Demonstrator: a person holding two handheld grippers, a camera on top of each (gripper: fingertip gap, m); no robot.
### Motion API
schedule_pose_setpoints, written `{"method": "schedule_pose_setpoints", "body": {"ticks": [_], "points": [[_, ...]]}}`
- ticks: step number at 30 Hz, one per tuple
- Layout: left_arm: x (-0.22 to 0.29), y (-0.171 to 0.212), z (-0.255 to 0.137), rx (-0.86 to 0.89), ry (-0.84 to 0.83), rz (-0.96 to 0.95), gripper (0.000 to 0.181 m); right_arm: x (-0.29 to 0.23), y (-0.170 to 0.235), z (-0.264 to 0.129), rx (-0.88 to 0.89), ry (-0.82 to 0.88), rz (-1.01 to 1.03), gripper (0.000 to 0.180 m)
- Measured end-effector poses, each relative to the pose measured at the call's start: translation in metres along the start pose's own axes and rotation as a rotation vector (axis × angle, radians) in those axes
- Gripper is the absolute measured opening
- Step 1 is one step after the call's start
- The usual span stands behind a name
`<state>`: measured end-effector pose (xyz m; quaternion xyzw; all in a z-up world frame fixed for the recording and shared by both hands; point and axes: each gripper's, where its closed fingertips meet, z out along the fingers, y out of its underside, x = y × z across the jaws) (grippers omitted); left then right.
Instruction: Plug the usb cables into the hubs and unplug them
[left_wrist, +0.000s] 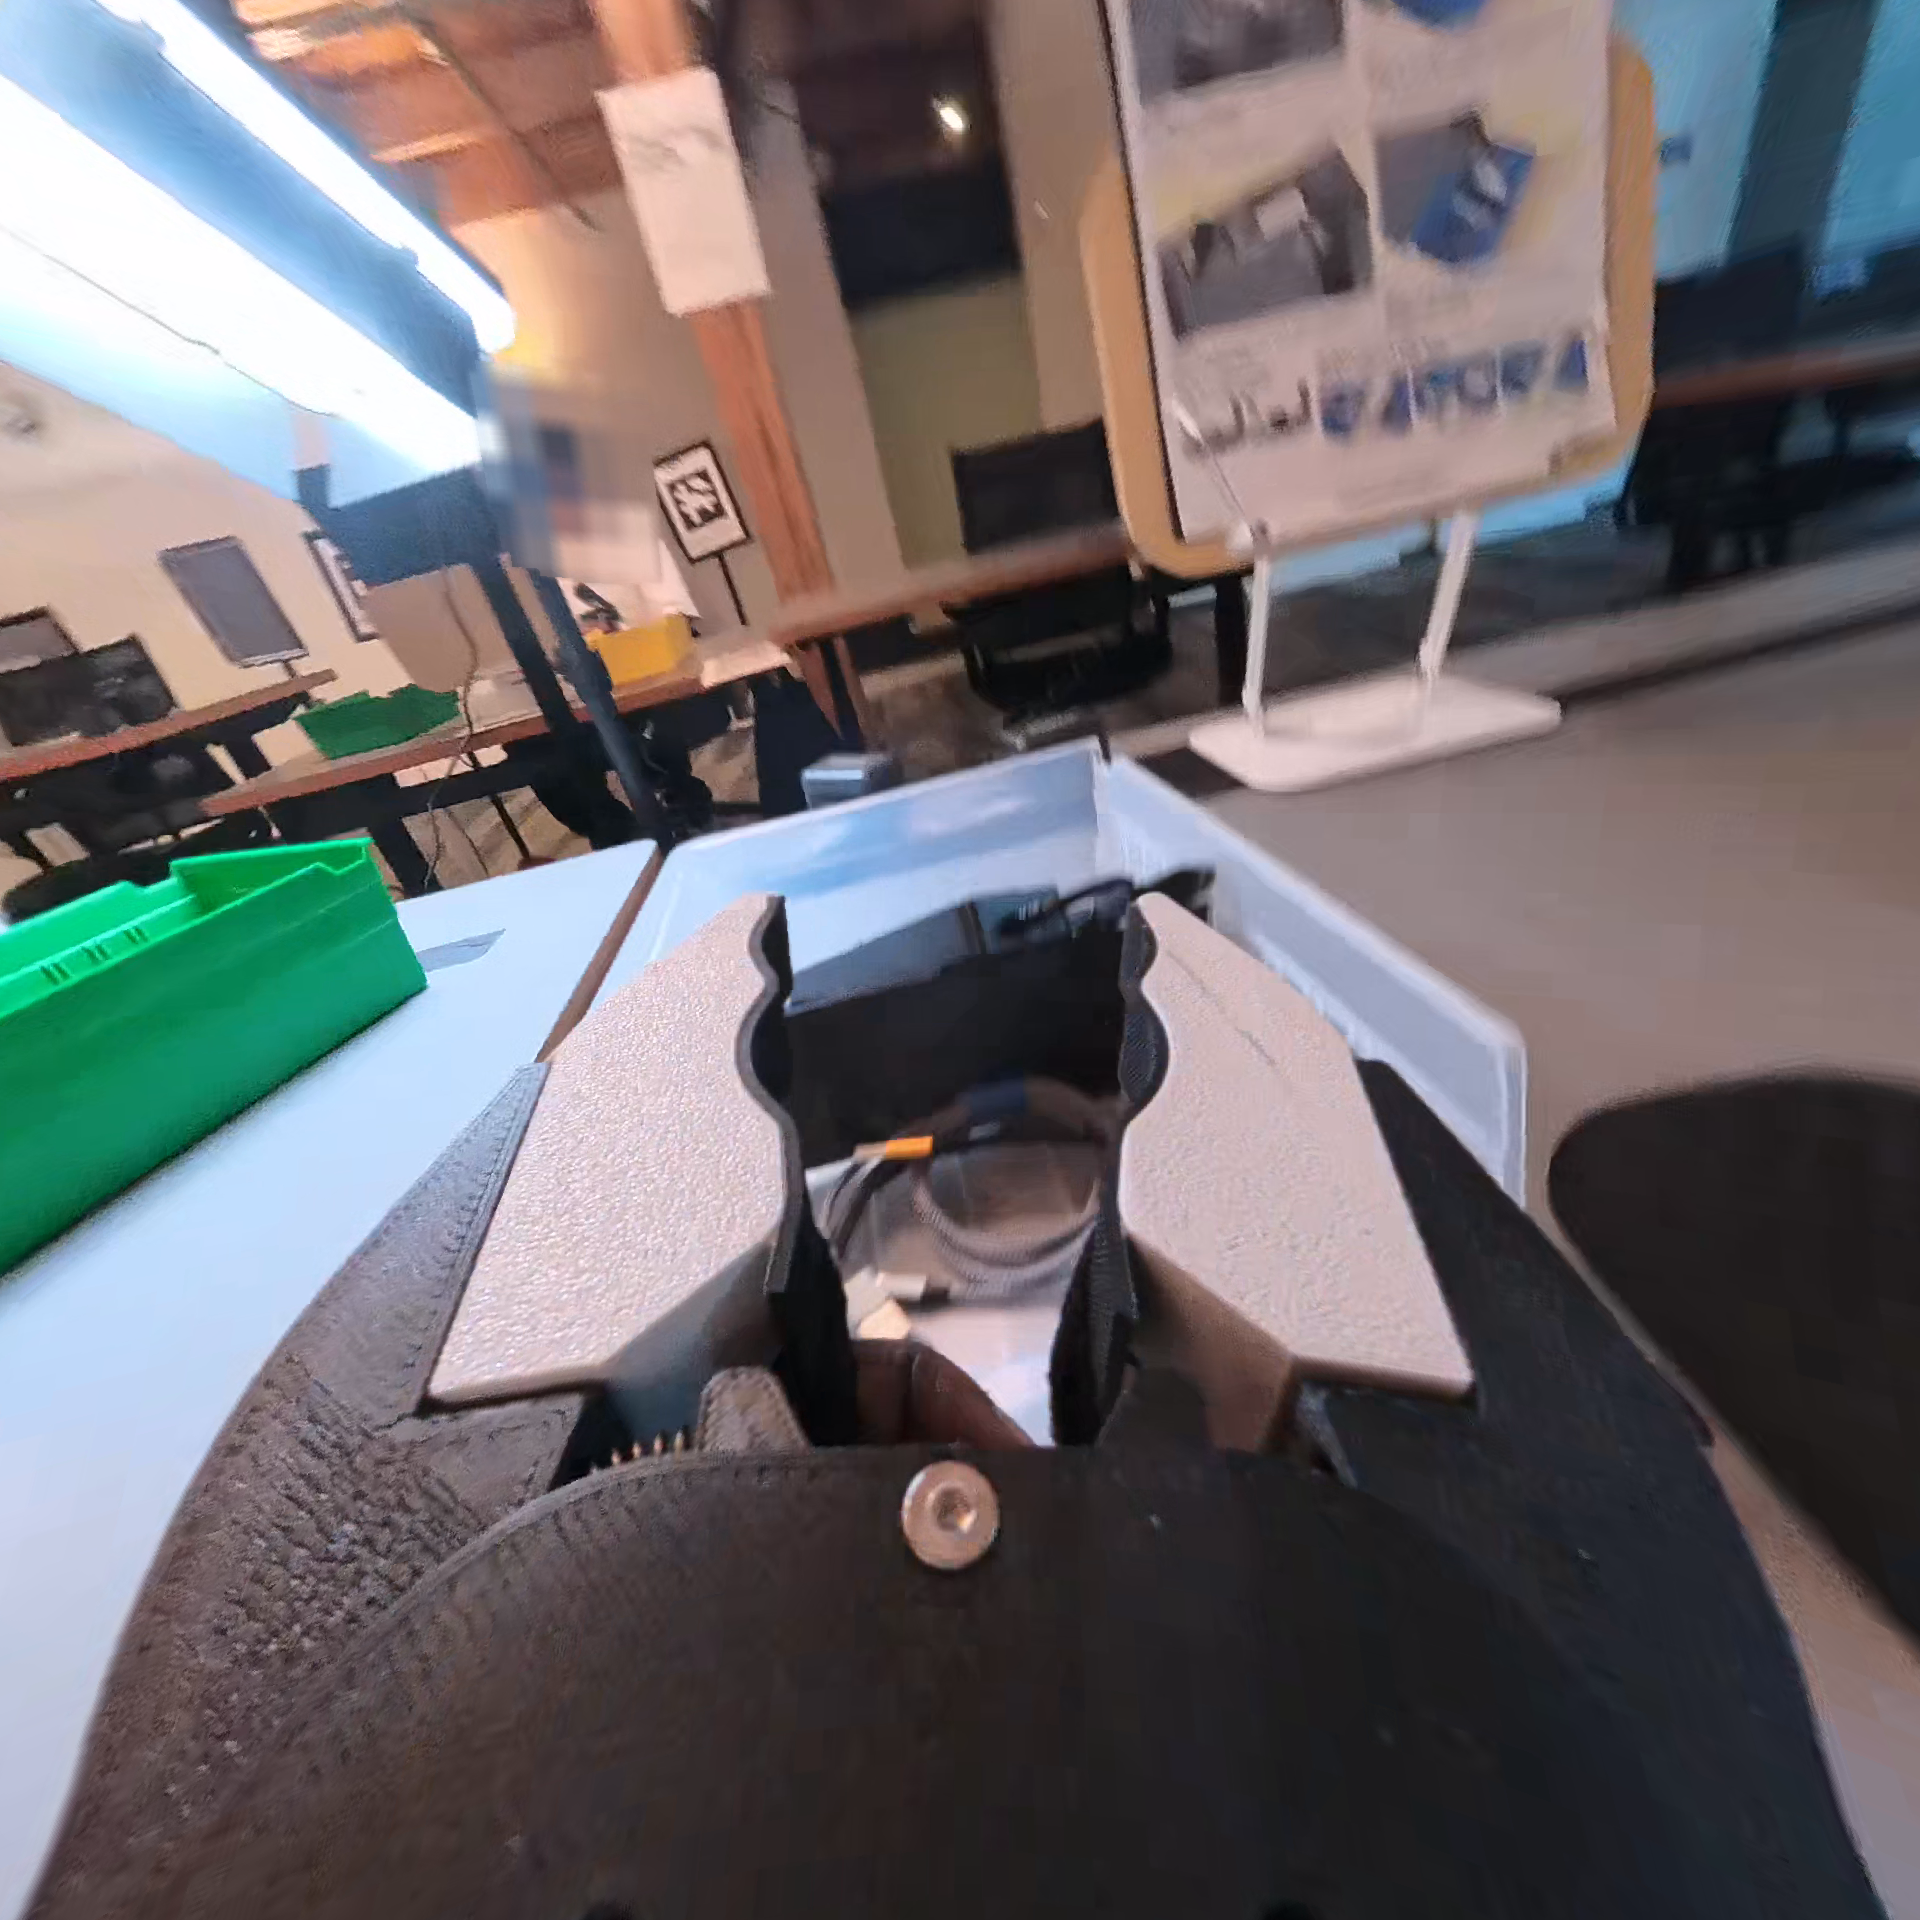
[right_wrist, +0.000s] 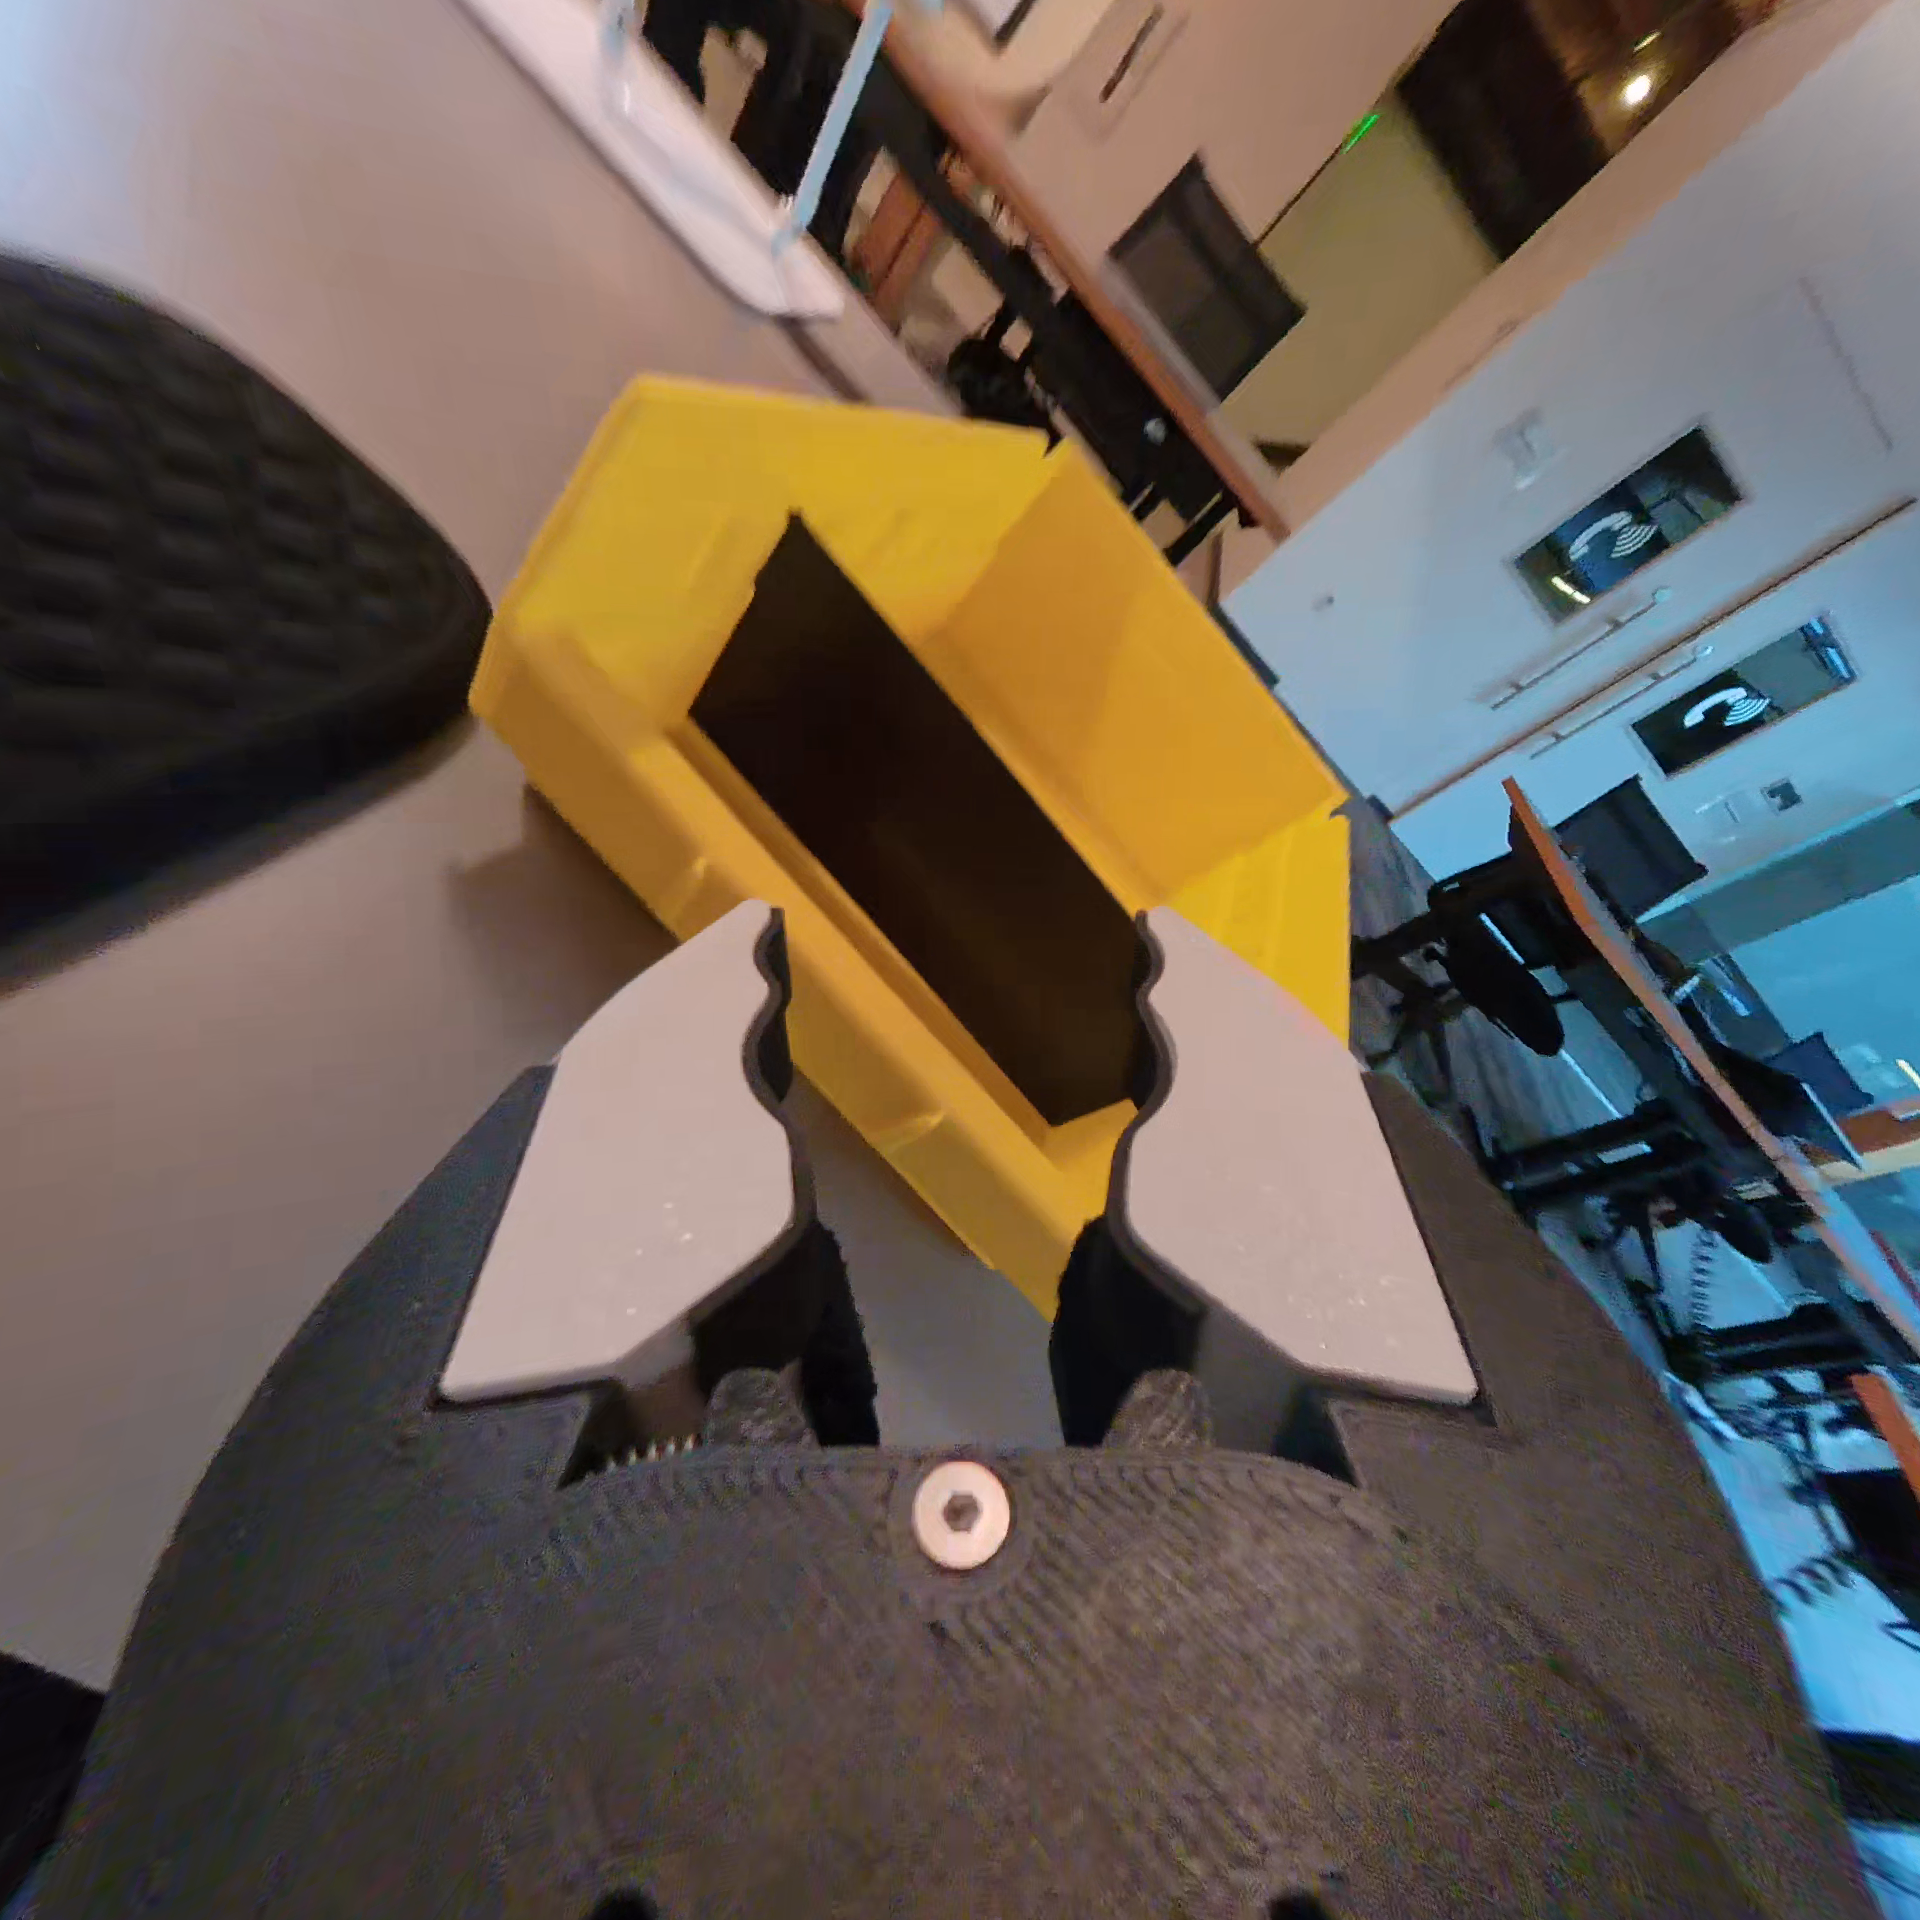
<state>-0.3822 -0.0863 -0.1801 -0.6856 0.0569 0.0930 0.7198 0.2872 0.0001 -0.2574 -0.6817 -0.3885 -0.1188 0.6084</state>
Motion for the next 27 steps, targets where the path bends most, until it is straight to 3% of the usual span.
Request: {"method": "schedule_pose_setpoints", "body": {"ticks": [5, 8, 11, 17, 27], "points": [[0.018, 0.001, 0.045, -0.029, -0.169, -0.118, 0.072, 0.011, -0.026, -0.004, 0.114, 0.059, 0.055, 0.07], [0.039, 0.02, 0.074, -0.157, -0.186, -0.058, 0.074, 0.013, -0.033, -0.004, 0.122, 0.075, 0.03, 0.07], [0.025, 0.033, 0.091, -0.232, -0.281, -0.016, 0.074, 0.014, -0.036, -0.005, 0.125, 0.097, 0.012, 0.069], [0.025, 0.065, 0.107, -0.48, -0.195, 0.003, 0.074, 0.019, -0.032, -0.004, 0.127, 0.127, 0.019, 0.066], [0.021, 0.074, 0.132, -0.454, -0.208, 0.069, 0.074, 0.015, -0.029, 0.002, 0.098, 0.112, 0.008, 0.065]]}}
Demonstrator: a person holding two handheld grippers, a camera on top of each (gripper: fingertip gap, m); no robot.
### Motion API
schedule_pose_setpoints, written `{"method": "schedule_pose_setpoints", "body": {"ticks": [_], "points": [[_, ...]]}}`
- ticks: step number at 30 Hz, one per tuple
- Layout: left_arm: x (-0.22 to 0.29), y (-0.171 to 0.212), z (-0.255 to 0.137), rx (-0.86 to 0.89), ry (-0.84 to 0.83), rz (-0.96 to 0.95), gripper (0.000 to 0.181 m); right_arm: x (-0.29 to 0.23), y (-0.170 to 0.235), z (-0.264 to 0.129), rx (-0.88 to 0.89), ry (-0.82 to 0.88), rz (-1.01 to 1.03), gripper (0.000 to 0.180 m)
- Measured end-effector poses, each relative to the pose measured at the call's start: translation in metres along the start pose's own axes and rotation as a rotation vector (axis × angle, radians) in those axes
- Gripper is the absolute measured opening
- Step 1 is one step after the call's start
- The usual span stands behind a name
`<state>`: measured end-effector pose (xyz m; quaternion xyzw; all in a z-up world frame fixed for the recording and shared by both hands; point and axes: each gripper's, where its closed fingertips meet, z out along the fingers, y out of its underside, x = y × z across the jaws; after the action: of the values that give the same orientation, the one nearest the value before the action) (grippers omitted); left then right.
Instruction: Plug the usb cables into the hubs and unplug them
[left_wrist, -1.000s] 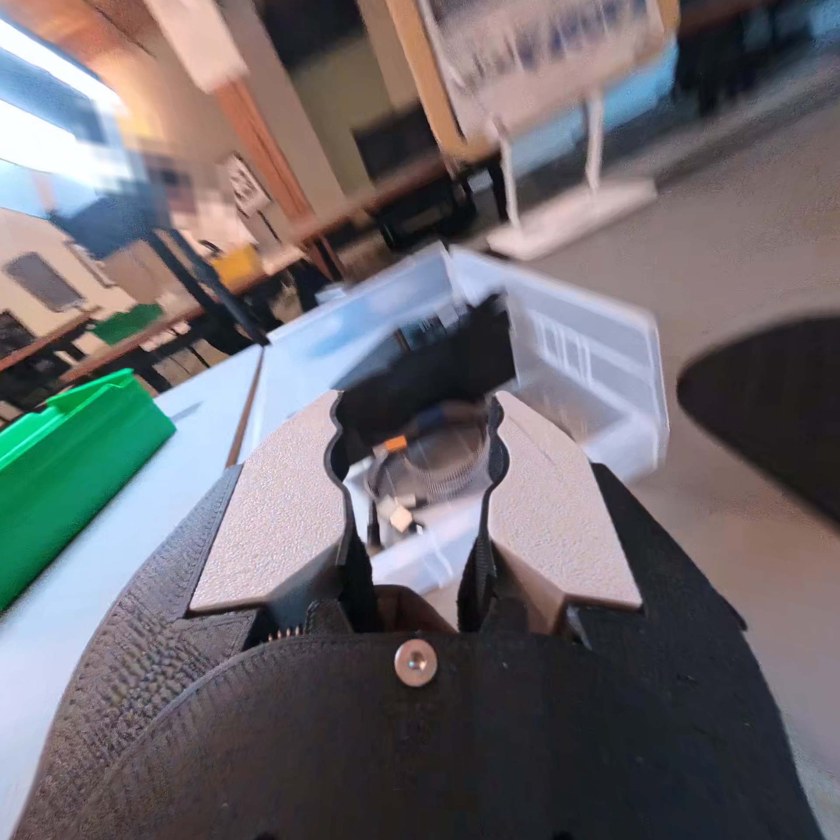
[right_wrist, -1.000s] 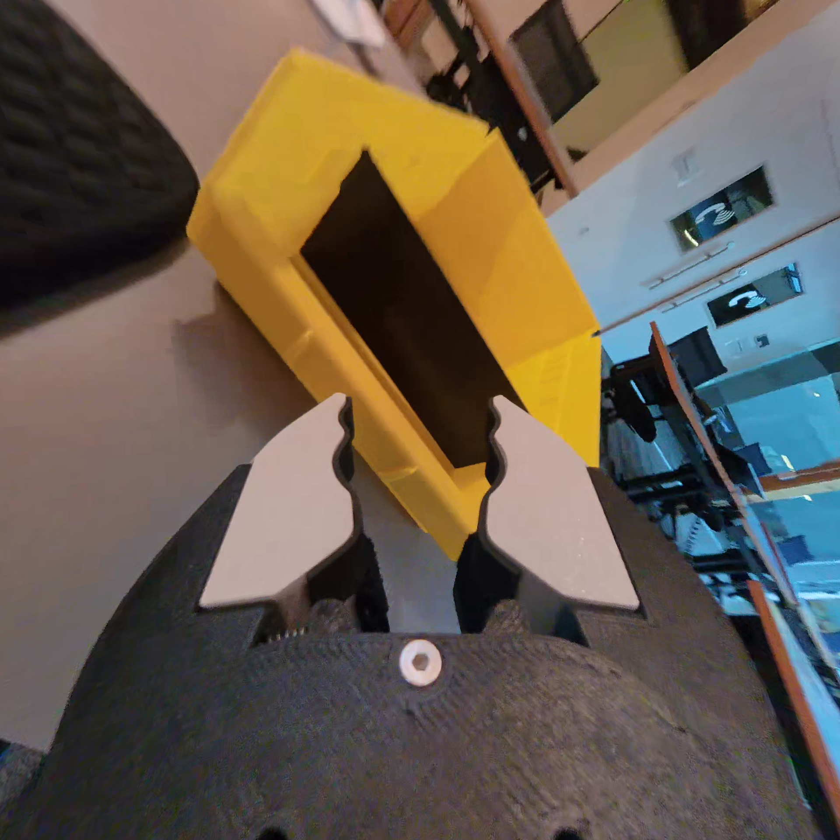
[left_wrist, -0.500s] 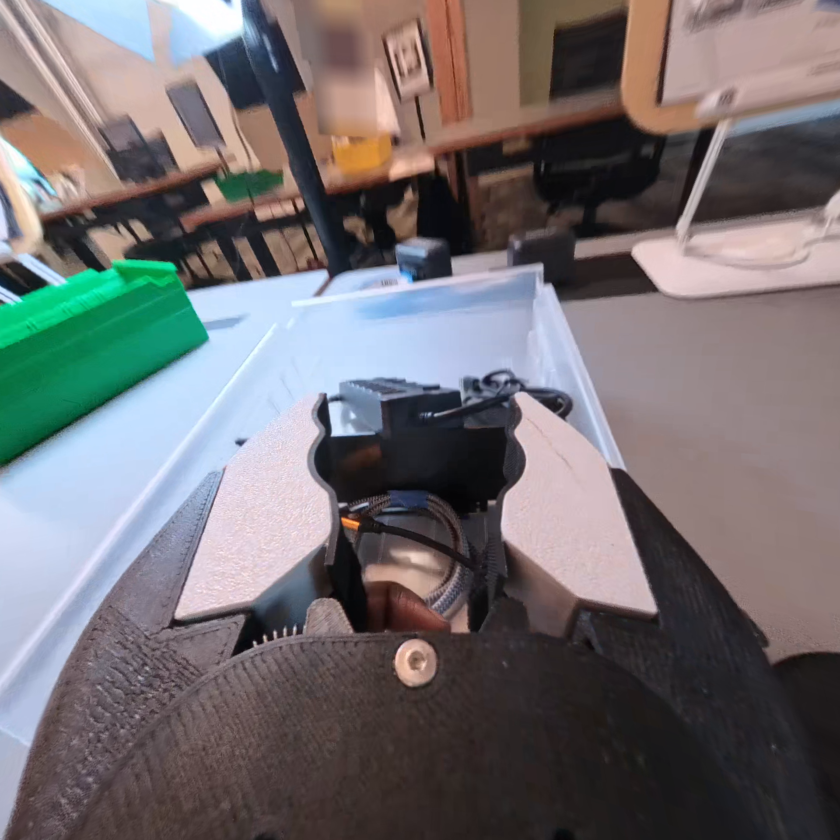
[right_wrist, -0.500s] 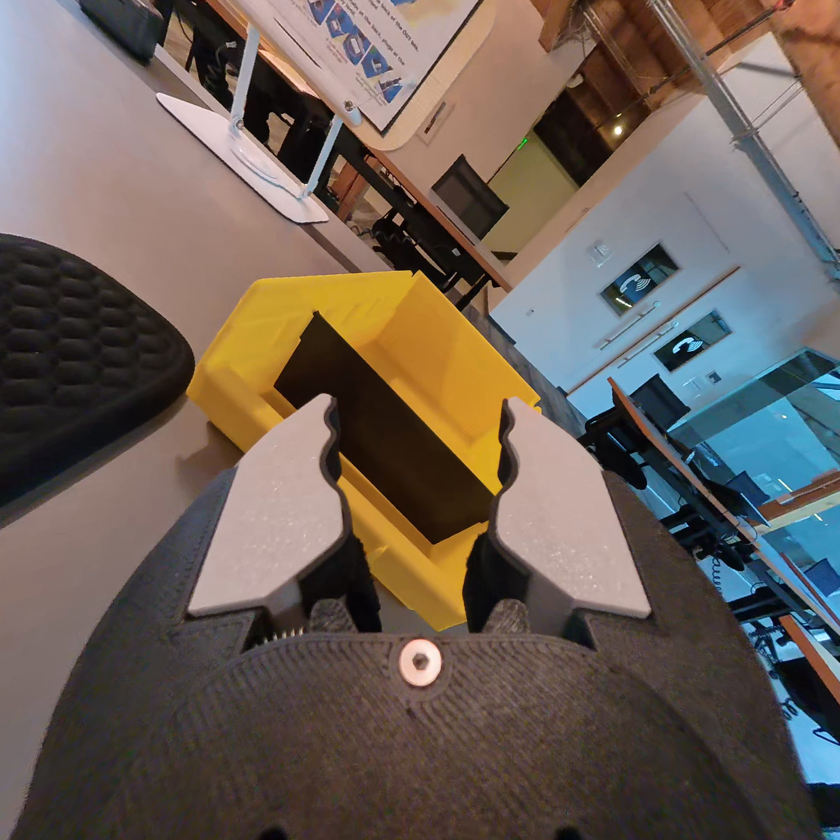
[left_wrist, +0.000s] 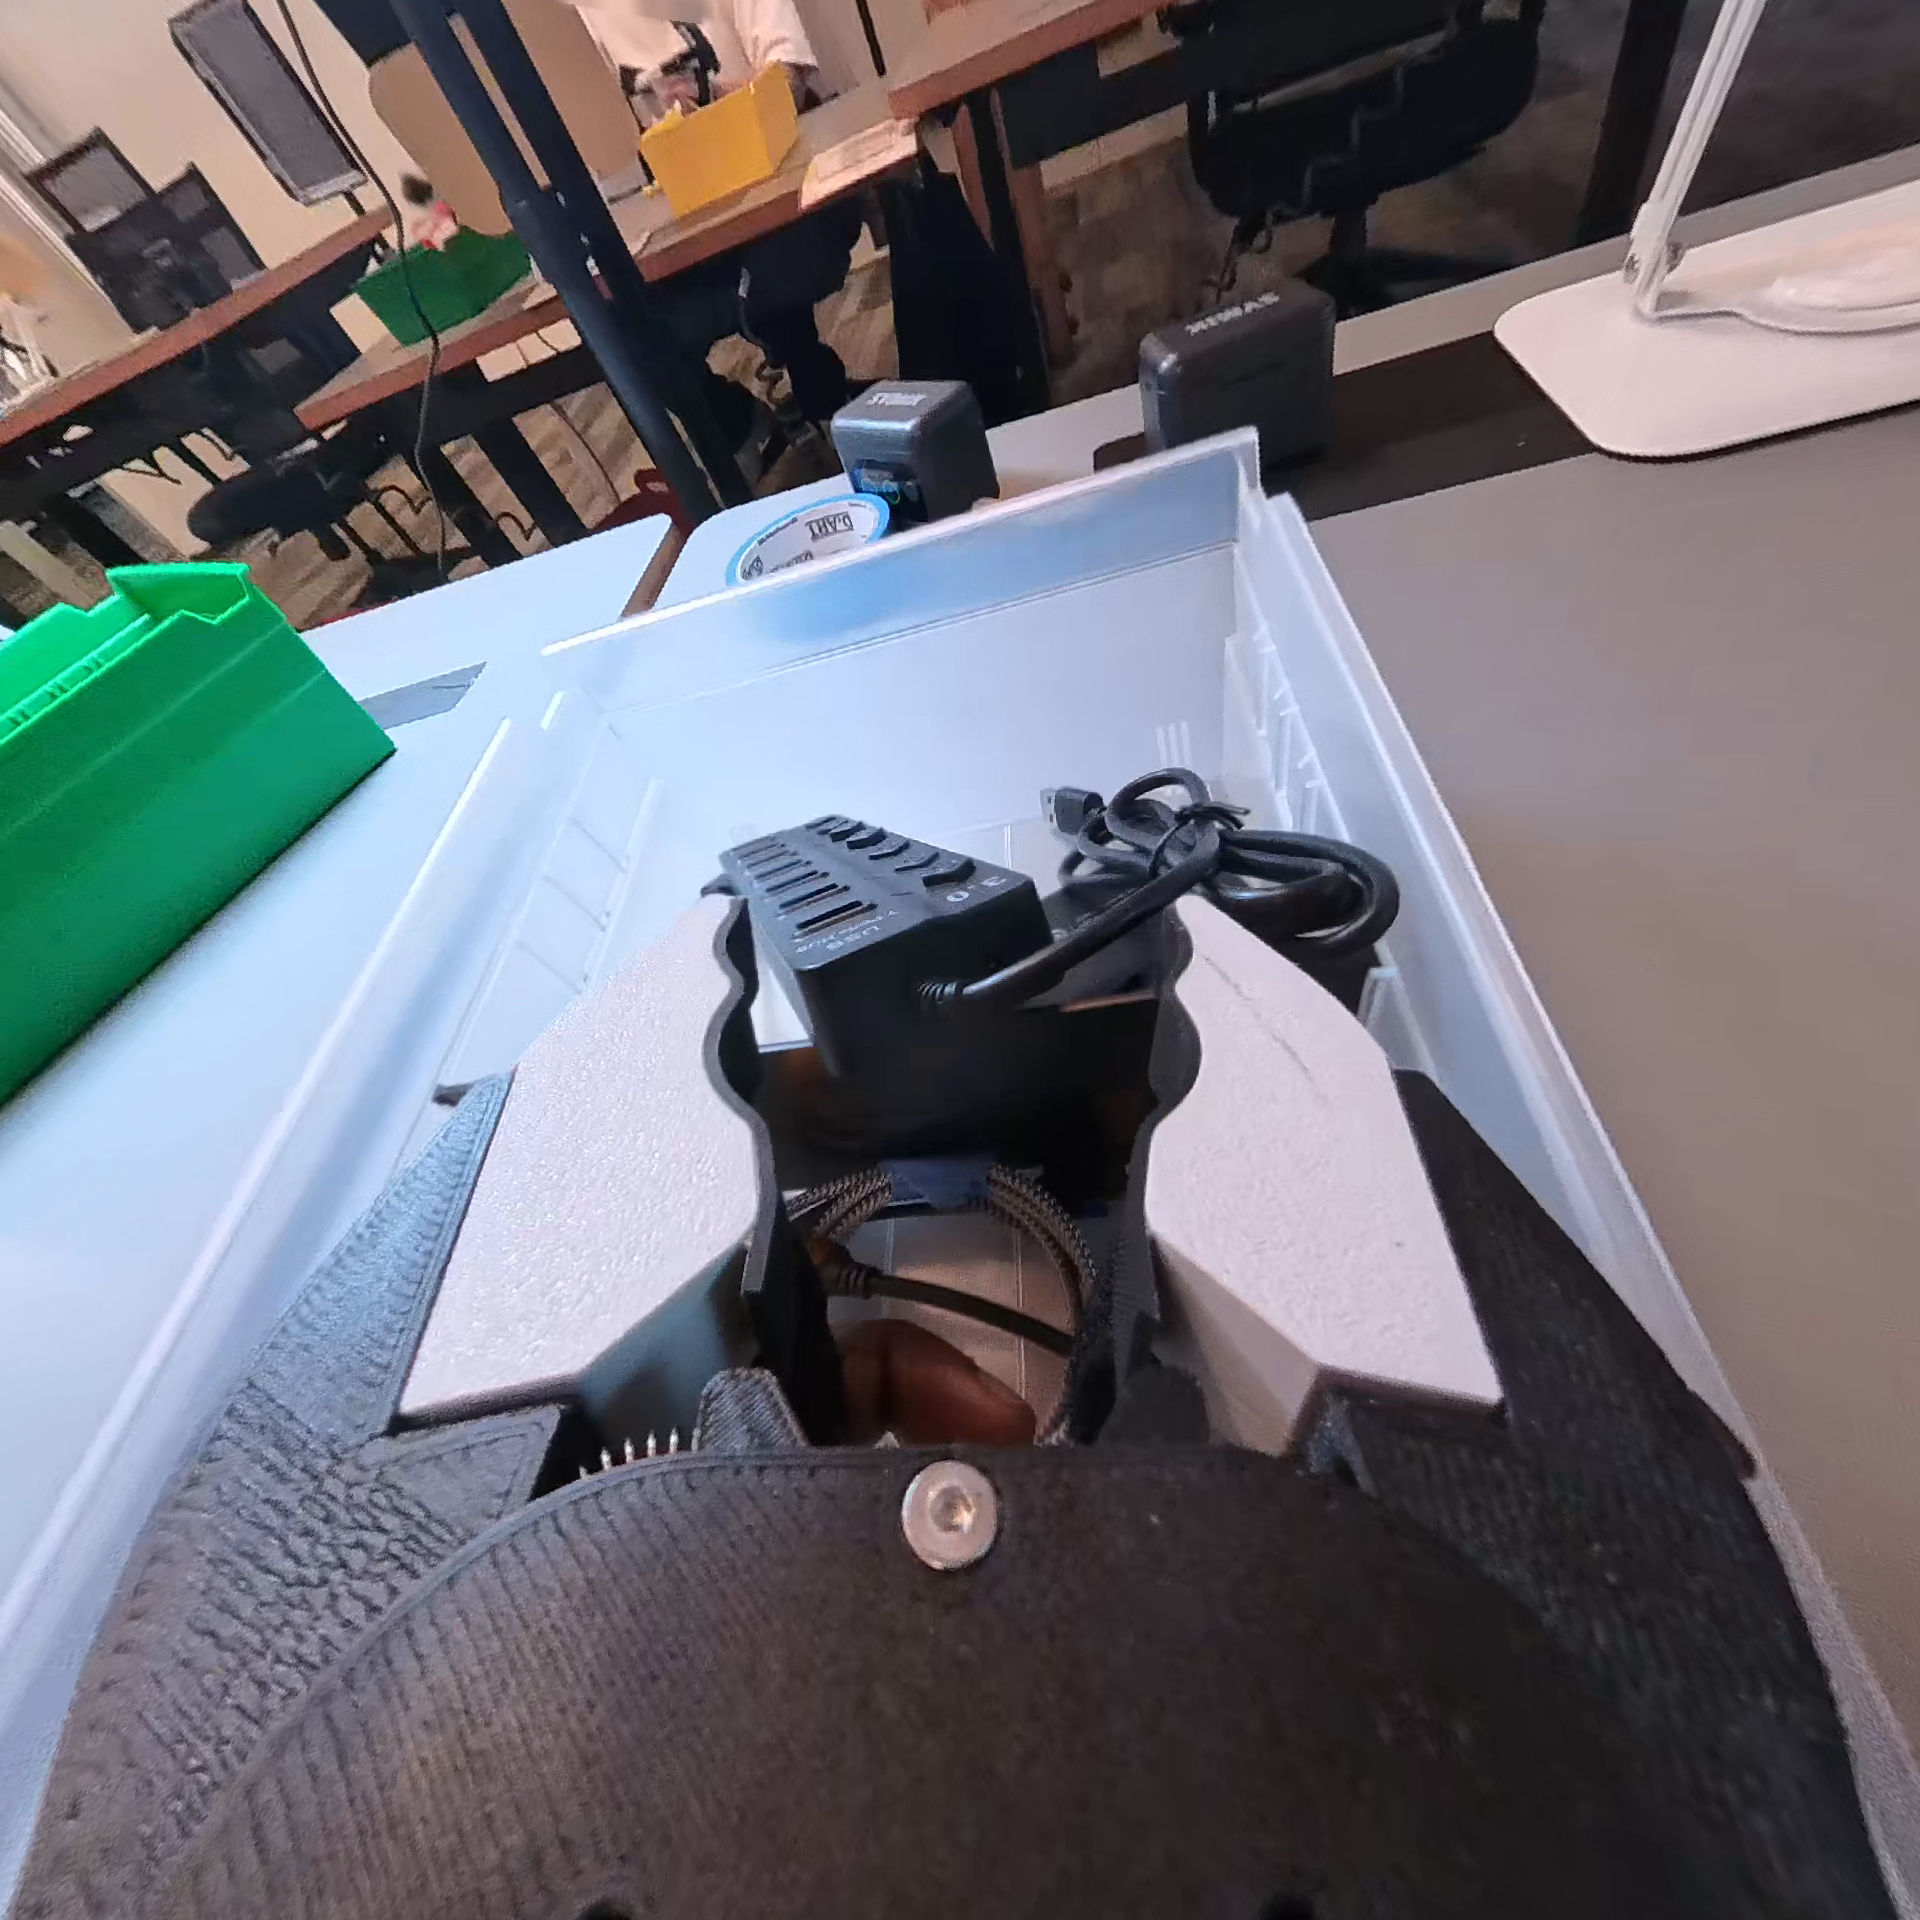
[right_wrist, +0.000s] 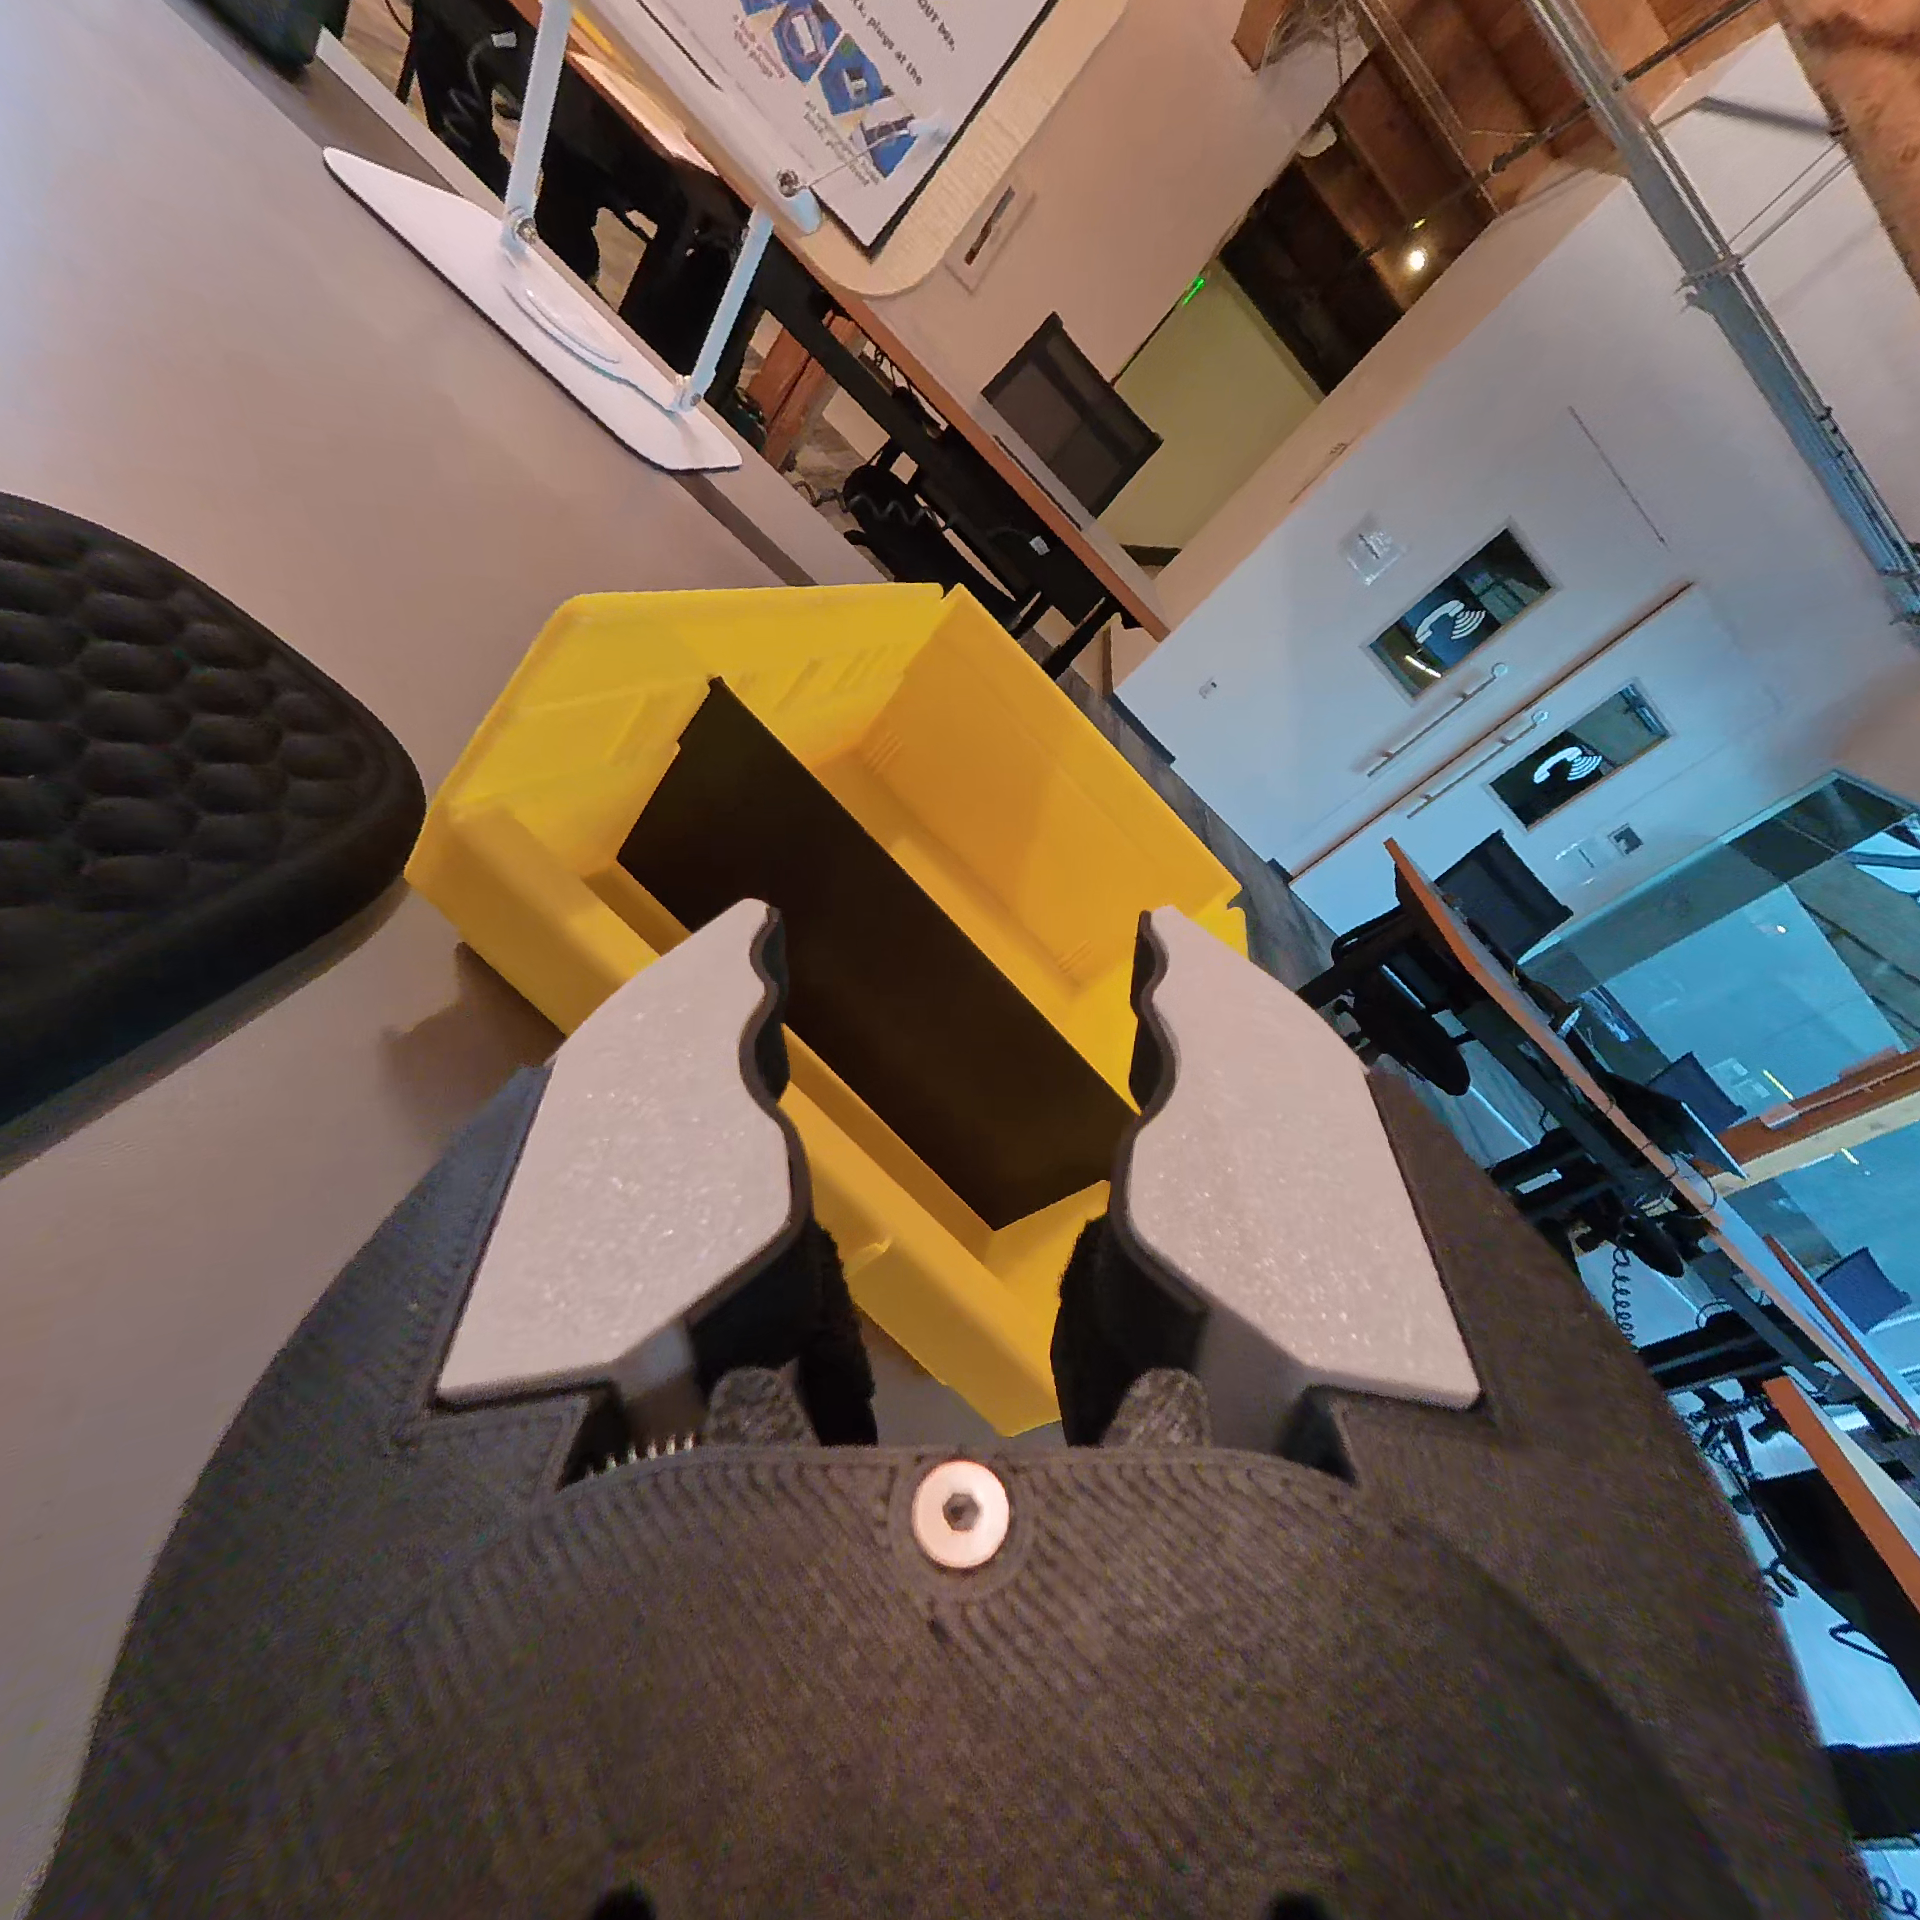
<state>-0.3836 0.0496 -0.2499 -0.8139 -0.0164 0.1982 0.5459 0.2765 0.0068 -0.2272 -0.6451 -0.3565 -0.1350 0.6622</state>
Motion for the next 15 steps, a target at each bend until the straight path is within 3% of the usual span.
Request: {"method": "schedule_pose_setpoints", "body": {"ticks": [3, 5, 11, 15], "points": [[0.002, -0.003, 0.002, 0.04, 0.013, -0.009, 0.053, -0.001, 0.001, 0.001, -0.006, -0.002, -0.004, 0.065], [-0.005, -0.009, -0.001, 0.076, -0.025, -0.032, 0.021, -0.002, 0.003, 0.002, -0.014, -0.001, -0.008, 0.064], [-0.021, -0.021, -0.014, 0.186, -0.056, -0.005, 0.005, -0.003, 0.007, 0.004, -0.04, -0.003, -0.02, 0.064], [-0.036, -0.054, -0.024, 0.315, -0.096, 0.069, 0.004, -0.003, 0.006, 0.004, -0.048, -0.004, -0.03, 0.063]]}}
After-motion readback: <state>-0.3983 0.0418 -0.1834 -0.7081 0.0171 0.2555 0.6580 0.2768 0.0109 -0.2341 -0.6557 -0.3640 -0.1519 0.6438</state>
